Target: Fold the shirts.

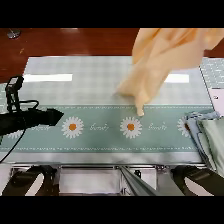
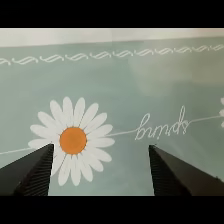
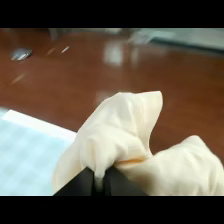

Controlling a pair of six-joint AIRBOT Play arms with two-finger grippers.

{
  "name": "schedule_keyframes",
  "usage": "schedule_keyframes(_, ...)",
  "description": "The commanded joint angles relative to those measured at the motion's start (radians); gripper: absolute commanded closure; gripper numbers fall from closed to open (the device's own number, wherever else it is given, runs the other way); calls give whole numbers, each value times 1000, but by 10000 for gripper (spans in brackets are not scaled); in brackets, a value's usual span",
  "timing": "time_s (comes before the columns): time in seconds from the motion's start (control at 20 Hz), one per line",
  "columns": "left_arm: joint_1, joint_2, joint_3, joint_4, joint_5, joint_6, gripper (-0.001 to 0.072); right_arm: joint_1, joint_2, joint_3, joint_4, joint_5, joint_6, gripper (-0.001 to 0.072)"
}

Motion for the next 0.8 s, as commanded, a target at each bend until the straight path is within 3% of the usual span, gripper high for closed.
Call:
schedule_keyframes(0.0,0,6,-13,-31,76,-4,8,191,-76,-114,50,49,6,689)
schedule_keyframes(0.25,0,-11,-14,-37,107,-4,8,399,-385,-301,84,-144,101,689)
schedule_keyframes(0.4,0,-26,-14,-38,106,-4,8,428,-560,-301,261,-218,106,688)
schedule_keyframes(0.45,0,-34,-14,-41,106,-14,8,426,-596,-301,335,-220,104,653)
schedule_keyframes(0.5,0,-45,-14,-44,108,-22,7,415,-614,-300,395,-208,79,330)
schedule_keyframes(0.55,-1,-60,-13,-62,114,-22,6,392,-618,-292,450,-163,3,98)
schedule_keyframes(0.75,-50,-141,-13,-84,42,-15,6,143,-529,-217,363,97,-27,97)
